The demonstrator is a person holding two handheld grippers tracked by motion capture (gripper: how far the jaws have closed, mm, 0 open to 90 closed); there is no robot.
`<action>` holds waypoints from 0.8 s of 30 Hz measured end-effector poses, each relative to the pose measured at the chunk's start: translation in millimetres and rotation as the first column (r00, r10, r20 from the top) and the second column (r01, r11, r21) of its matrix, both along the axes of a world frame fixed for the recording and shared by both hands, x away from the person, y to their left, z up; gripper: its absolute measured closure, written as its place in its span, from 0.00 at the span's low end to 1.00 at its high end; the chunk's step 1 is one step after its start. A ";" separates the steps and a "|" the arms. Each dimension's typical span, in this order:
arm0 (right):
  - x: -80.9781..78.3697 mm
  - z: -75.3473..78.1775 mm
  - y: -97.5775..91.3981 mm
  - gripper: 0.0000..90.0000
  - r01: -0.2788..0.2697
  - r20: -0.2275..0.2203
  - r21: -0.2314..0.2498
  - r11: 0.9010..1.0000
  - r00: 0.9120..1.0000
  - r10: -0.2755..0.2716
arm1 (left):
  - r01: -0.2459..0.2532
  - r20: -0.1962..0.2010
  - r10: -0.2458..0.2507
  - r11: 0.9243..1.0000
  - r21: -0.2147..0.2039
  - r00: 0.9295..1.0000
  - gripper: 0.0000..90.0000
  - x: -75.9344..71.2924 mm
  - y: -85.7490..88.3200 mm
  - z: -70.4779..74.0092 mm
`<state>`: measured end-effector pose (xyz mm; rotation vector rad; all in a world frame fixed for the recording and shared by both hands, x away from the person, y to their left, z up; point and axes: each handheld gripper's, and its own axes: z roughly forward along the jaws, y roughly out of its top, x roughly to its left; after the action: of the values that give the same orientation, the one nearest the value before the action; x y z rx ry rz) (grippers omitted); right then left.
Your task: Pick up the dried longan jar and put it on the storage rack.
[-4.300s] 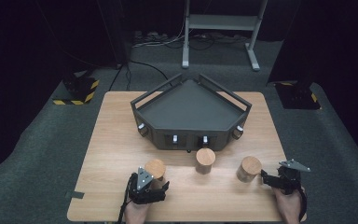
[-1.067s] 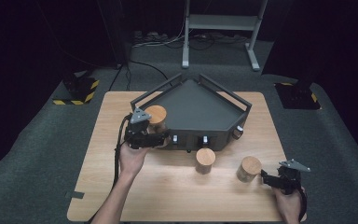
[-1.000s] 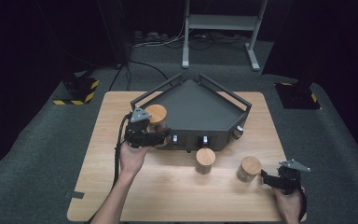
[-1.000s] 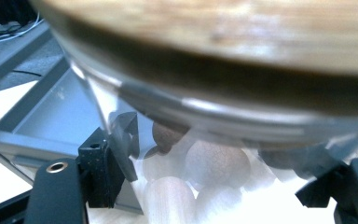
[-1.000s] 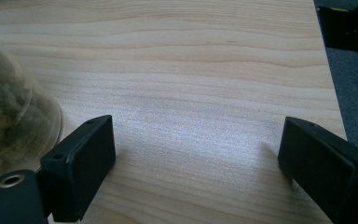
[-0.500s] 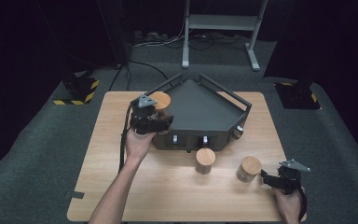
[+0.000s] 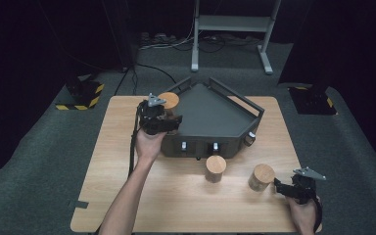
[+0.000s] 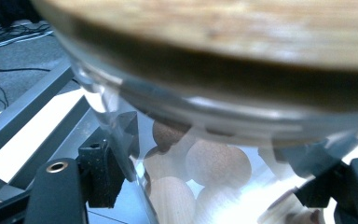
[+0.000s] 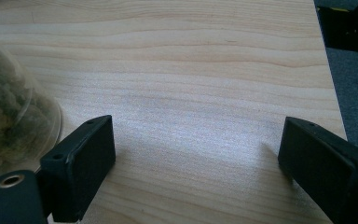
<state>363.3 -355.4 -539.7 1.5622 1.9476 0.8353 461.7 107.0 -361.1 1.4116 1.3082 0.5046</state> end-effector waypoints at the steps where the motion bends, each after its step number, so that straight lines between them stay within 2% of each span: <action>1: 0.0 0.0 0.1 0.12 0.001 -0.001 0.001 1.000 1.000 -0.001 | -0.005 0.006 0.005 1.000 0.008 1.000 0.29 0.7 -0.1 -0.7; 5: 0.0 0.0 0.0 0.12 0.000 0.000 0.000 1.000 1.000 0.000 | -0.015 0.013 0.015 1.000 0.014 1.000 0.29 3.5 0.7 -4.2; 10: 0.0 0.0 0.0 0.12 -0.001 0.000 0.001 1.000 1.000 0.001 | -0.026 0.003 0.026 1.000 0.010 1.000 0.29 9.7 0.6 -10.1; 11: 0.0 -0.1 -0.2 0.12 -0.002 0.001 -0.002 1.000 1.000 0.002 | -0.038 0.002 0.038 0.999 -0.003 0.999 0.29 12.0 -0.3 -12.2; 24: 0.0 -0.1 -0.1 0.12 -0.002 0.001 -0.002 1.000 1.000 0.002 | -0.061 0.006 0.061 0.998 -0.012 0.998 0.29 23.6 -3.8 -20.7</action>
<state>363.4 -355.5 -539.7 1.5591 1.9489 0.8341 485.3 103.2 -381.7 1.3623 1.3504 0.5406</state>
